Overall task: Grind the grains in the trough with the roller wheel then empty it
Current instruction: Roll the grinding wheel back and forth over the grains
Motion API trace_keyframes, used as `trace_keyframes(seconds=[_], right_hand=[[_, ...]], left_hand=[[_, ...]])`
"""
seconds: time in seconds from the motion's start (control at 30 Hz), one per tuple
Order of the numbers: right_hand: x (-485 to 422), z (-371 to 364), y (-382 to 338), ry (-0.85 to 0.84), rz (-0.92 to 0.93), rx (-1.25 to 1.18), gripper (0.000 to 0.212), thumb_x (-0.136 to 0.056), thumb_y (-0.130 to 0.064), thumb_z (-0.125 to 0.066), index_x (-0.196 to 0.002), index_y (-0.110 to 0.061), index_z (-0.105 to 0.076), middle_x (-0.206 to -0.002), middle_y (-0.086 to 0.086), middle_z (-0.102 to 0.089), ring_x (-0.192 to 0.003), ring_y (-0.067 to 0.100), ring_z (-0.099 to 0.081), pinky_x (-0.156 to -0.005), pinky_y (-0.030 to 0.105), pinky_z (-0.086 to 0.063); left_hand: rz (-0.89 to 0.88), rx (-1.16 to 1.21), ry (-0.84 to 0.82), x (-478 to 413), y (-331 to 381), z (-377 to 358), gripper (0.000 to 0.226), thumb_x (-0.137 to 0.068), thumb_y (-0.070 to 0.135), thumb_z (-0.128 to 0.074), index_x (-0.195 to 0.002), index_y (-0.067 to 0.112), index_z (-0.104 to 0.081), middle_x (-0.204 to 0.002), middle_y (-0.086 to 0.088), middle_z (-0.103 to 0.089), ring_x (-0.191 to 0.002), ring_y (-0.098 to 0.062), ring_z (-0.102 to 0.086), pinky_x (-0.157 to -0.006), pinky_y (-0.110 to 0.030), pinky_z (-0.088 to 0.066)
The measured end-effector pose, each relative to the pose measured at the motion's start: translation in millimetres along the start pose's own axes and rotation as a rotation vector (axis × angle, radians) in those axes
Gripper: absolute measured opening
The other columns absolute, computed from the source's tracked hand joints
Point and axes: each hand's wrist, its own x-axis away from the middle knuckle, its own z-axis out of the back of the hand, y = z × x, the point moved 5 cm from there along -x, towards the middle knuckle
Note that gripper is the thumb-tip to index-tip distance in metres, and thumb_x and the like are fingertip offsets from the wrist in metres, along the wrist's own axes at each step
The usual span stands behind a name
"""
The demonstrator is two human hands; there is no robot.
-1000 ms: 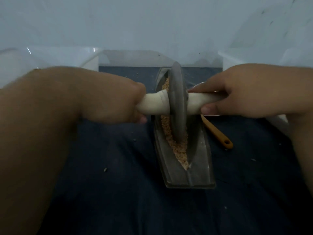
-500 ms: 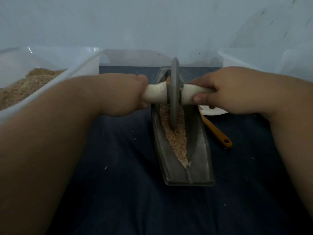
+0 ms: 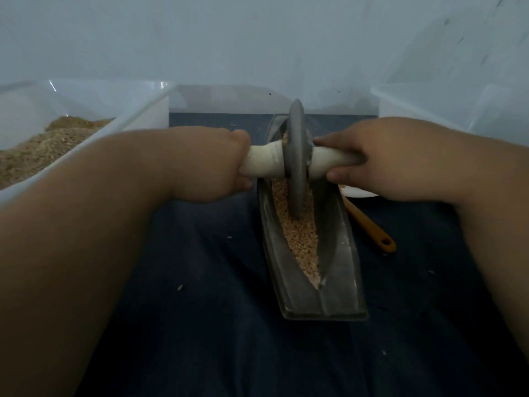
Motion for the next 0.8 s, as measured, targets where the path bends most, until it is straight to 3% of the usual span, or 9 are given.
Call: trace_keyframes(seconds=[0.07,0.13,0.23,0.33,0.43,0.5,0.63,0.7,0.8], right_hand=[[12.3,11.1,-6.4,-0.149,0.016,-0.051,0.069,-0.068,-0.076,-0.04,-0.133,-0.055,-0.045,-0.105,-0.025,-0.064,-0.079,-0.005,-0.054,-0.064,0.017,-0.034],[24.3,20.5,-11.9,-0.265,0.04,-0.114,0.071,-0.056,-0.084,-0.033,-0.12,-0.06,-0.051,-0.083,-0.028,-0.067,-0.077,-0.013,-0.056,-0.062,0.017,-0.035],[33.0,24.6,-14.0,-0.372,0.069,-0.234,0.053,-0.072,-0.086,-0.04,-0.111,-0.056,-0.057,-0.071,-0.026,-0.068,-0.073,-0.011,-0.061,-0.063,0.018,-0.04],[29.9,22.3,-14.0,-0.355,0.067,-0.257,0.049,-0.078,-0.082,-0.039,-0.105,-0.049,-0.062,-0.07,-0.023,-0.068,-0.071,-0.008,-0.061,-0.059,0.015,-0.04],[20.6,14.0,-9.8,-0.293,0.028,-0.172,0.048,-0.072,-0.073,-0.04,-0.11,-0.051,-0.059,-0.069,-0.025,-0.067,-0.07,-0.01,-0.058,-0.06,0.023,-0.037],[10.5,7.3,-3.5,-0.186,-0.009,-0.163,0.045,-0.078,-0.062,-0.046,-0.122,-0.052,-0.056,-0.078,-0.026,-0.067,-0.076,-0.008,-0.058,-0.06,0.023,-0.036],[-9.9,-10.0,10.8,0.085,-0.098,-0.095,0.052,-0.093,-0.046,-0.056,-0.143,-0.043,-0.041,-0.131,-0.005,-0.06,-0.115,0.019,-0.054,-0.083,0.032,-0.04],[-15.9,-17.0,14.8,0.167,-0.124,-0.068,0.056,-0.093,-0.046,-0.056,-0.146,-0.041,-0.036,-0.137,0.001,-0.055,-0.124,0.026,-0.05,-0.092,0.038,-0.04],[-17.8,-19.8,15.7,0.219,-0.115,-0.017,0.06,-0.092,-0.049,-0.055,-0.147,-0.041,-0.034,-0.133,0.002,-0.056,-0.122,0.027,-0.051,-0.089,0.038,-0.04]], left_hand=[[-0.024,0.015,-0.154,15.7,6.1,8.7,0.049,-0.071,0.07,-0.041,-0.091,0.025,-0.04,-0.087,0.003,-0.055,-0.07,-0.01,-0.051,-0.058,-0.028,-0.037],[-0.049,0.052,-0.249,30.4,11.8,16.9,0.058,-0.062,0.076,-0.03,-0.092,0.029,-0.045,-0.083,0.006,-0.054,-0.074,-0.009,-0.053,-0.065,-0.028,-0.042],[-0.082,0.129,-0.266,38.8,14.7,25.2,0.071,-0.052,0.08,-0.018,-0.089,0.027,-0.049,-0.08,0.006,-0.053,-0.075,-0.01,-0.053,-0.069,-0.028,-0.042],[-0.096,0.175,-0.255,33.6,13.6,23.1,0.047,-0.069,0.068,-0.032,-0.082,0.025,-0.047,-0.077,0.004,-0.053,-0.071,-0.011,-0.052,-0.064,-0.027,-0.038],[-0.072,0.175,-0.226,20.5,7.2,15.5,0.04,-0.073,0.063,-0.032,-0.082,0.027,-0.046,-0.076,0.003,-0.055,-0.07,-0.01,-0.052,-0.06,-0.027,-0.035],[-0.061,0.191,-0.149,7.3,1.5,6.4,0.034,-0.08,0.061,-0.034,-0.081,0.028,-0.042,-0.079,0.002,-0.055,-0.07,-0.011,-0.051,-0.06,-0.029,-0.034],[0.024,0.06,0.206,-15.2,-6.1,-6.7,0.036,-0.093,0.052,-0.037,-0.104,0.02,-0.048,-0.102,-0.005,-0.056,-0.09,-0.027,-0.054,-0.077,-0.042,-0.043],[0.074,-0.059,0.325,-18.6,-3.8,-10.9,0.05,-0.091,0.052,-0.034,-0.119,0.013,-0.048,-0.113,-0.012,-0.054,-0.101,-0.034,-0.053,-0.086,-0.047,-0.04],[0.075,-0.079,0.365,-19.9,-2.5,-13.8,0.051,-0.093,0.05,-0.038,-0.123,0.01,-0.047,-0.117,-0.014,-0.054,-0.103,-0.036,-0.052,-0.087,-0.048,-0.039]])
